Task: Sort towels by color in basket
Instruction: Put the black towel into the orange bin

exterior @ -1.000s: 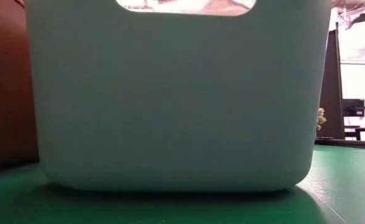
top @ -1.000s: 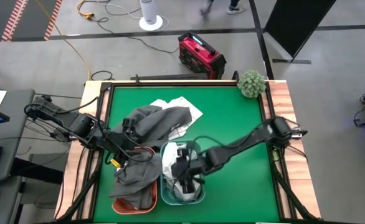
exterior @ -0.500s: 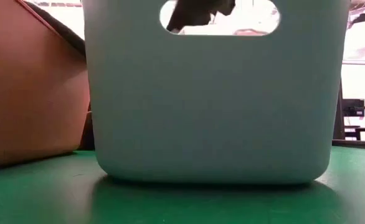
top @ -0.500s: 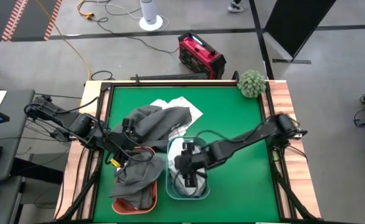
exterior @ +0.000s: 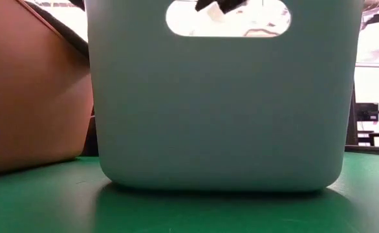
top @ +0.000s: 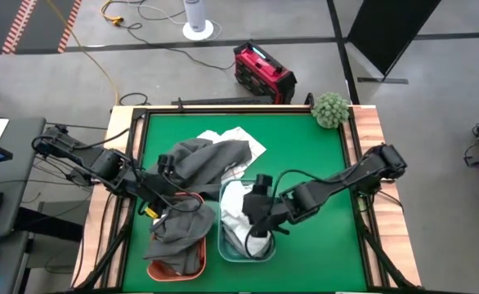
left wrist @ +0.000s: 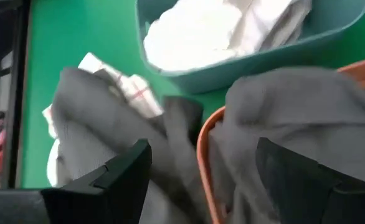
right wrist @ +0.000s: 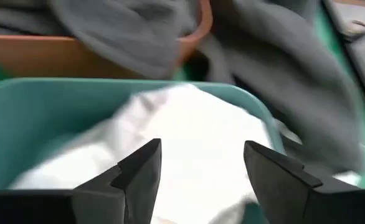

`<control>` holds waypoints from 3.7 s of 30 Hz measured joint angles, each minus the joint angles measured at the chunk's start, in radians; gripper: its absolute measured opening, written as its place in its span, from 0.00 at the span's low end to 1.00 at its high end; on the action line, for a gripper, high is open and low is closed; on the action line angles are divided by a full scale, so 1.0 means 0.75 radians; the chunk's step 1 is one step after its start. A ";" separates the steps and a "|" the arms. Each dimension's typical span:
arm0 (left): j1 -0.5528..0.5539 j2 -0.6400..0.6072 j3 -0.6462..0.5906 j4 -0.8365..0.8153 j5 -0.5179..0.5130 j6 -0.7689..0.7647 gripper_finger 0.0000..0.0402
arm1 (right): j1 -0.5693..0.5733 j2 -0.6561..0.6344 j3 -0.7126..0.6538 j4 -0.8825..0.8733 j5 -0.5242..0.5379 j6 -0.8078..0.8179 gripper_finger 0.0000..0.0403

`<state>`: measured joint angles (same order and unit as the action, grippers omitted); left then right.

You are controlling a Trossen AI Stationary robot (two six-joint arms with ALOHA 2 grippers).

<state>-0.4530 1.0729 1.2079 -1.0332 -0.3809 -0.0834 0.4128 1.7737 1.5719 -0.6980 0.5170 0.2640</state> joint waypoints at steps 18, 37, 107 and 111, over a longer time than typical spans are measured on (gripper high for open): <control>0.598 0.022 -0.323 0.331 -0.002 0.148 0.68 | 0.022 0.001 0.001 -0.070 0.507 0.056 0.63; 0.985 0.601 -0.323 0.447 0.369 0.379 0.61 | 0.037 0.001 0.001 -0.034 0.511 0.000 0.63; 0.346 -0.286 -0.208 2.438 1.146 -0.124 0.04 | -0.087 0.002 -0.115 -0.032 0.534 0.100 0.63; 0.281 -0.283 -0.208 1.975 1.155 -0.117 0.04 | -0.087 0.002 -0.115 -0.046 0.533 0.116 0.63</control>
<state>-0.2419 0.8604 1.0519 0.4482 0.4851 -0.1711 0.3473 1.7748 1.4857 -0.7326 0.9169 0.3512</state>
